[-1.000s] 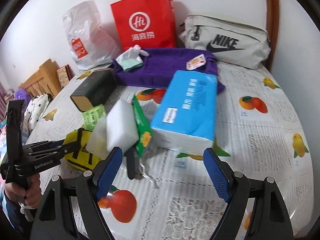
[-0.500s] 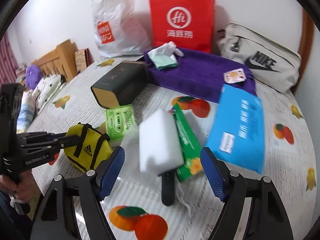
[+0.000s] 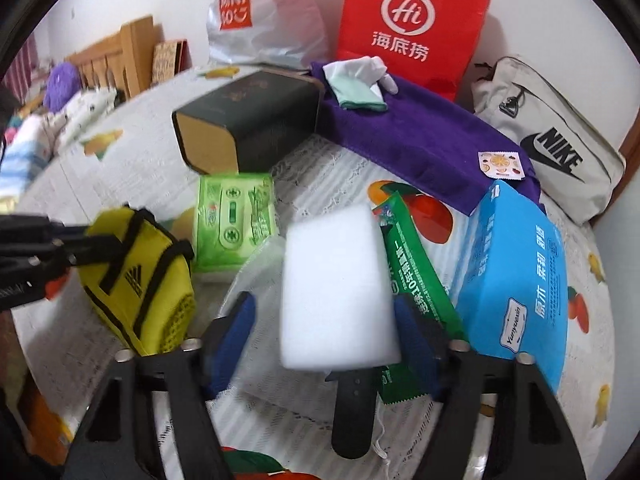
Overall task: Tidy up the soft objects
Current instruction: 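Carry the pouch and the sponge over the purple towel with both tools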
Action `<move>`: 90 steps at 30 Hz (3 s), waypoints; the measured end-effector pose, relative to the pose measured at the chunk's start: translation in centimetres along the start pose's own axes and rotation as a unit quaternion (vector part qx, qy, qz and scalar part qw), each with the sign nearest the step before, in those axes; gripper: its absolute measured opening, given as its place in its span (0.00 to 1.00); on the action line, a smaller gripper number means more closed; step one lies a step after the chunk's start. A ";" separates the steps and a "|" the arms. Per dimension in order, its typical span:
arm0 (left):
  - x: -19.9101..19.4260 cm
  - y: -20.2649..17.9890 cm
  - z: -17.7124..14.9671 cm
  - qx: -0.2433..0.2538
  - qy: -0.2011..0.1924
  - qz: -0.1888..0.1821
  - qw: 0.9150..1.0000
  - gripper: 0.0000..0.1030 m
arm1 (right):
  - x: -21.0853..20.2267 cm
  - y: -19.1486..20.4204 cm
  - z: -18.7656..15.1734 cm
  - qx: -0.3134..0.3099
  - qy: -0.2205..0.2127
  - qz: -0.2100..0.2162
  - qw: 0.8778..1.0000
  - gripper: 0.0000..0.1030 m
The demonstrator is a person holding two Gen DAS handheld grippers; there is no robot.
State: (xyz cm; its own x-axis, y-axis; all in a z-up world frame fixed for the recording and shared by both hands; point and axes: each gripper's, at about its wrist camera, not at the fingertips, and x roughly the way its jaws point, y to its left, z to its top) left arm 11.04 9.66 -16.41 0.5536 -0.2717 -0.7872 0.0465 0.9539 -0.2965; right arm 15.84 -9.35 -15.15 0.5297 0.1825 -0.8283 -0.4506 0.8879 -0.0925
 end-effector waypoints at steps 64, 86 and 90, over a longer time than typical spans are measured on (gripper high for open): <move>-1.1 1.0 3.8 -0.019 0.015 -0.022 0.999 0.12 | -4.3 -10.0 -9.9 0.183 0.042 0.026 0.982 0.51; -4.1 -1.9 9.6 0.009 -0.027 -0.048 0.998 0.12 | -8.7 -11.0 -6.7 0.178 0.008 0.040 0.983 0.50; -4.1 -2.2 10.6 0.011 -0.032 -0.050 0.998 0.12 | -8.9 -11.4 -6.0 0.180 0.000 0.043 0.983 0.50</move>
State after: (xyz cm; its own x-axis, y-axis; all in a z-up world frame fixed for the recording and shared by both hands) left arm 17.48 10.04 -6.81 0.5965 -0.3582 -0.7183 0.1219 0.9250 -0.3600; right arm 11.97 -23.61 -10.02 0.5014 0.2627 -0.8244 -0.2103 0.9612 0.1784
